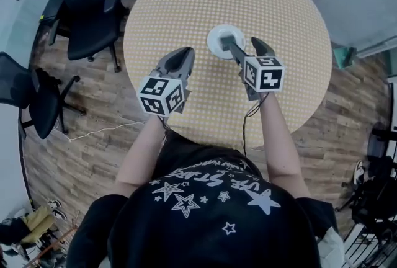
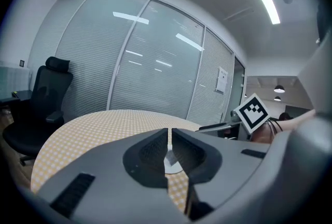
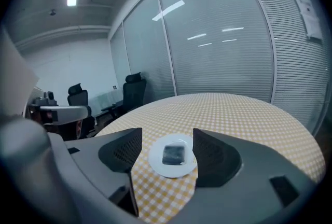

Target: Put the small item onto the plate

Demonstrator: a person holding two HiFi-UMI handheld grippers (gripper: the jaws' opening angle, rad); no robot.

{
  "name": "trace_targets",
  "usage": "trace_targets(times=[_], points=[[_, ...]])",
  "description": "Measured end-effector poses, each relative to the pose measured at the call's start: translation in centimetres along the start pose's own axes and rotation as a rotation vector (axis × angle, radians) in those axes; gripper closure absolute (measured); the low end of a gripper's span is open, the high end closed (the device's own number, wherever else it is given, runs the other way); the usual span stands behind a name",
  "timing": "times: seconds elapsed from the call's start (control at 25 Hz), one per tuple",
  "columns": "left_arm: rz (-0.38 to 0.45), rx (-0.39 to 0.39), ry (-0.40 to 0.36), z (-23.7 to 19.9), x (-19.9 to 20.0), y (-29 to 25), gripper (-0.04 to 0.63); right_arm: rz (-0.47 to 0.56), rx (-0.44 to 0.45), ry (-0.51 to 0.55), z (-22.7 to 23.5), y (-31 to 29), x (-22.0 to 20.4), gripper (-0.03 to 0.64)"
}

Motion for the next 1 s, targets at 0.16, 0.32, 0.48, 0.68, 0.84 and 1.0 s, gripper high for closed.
trace_targets(times=[0.16,0.32,0.48,0.68,0.84,1.0], points=[[0.034,0.052,-0.004,4.3,0.2,1.0,0.566,0.052,0.108,-0.016,1.2,4.5,0.0,0.308],[0.065,0.097,0.020,8.8,-0.4,2.1,0.566,0.051,0.185,-0.016,2.5,7.9,-1.3,0.435],[0.068,0.110,0.029,11.9,-1.5,2.8,0.566,0.032,0.230,-0.007,3.1,9.5,-2.5,0.547],[0.066,0.115,0.042,13.6,-2.7,4.0,0.566,0.045,0.261,-0.018,3.0,11.6,-3.7,0.571],[0.056,0.115,0.032,14.2,-3.2,4.9,0.566,0.036,0.271,-0.017,2.7,12.4,-4.3,0.577],[0.056,0.105,0.043,13.6,-3.8,7.0,0.566,0.033,0.267,-0.015,0.7,12.7,-4.8,0.577]])
Point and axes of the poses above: the fingertips, and each gripper's own axes: y backward along the fingers, z to its right, x out of its top, the point moved 9 cm from there along y, backward along the fingers, and after that the axes turned 5 degrees about x, right-handed, at the moved point
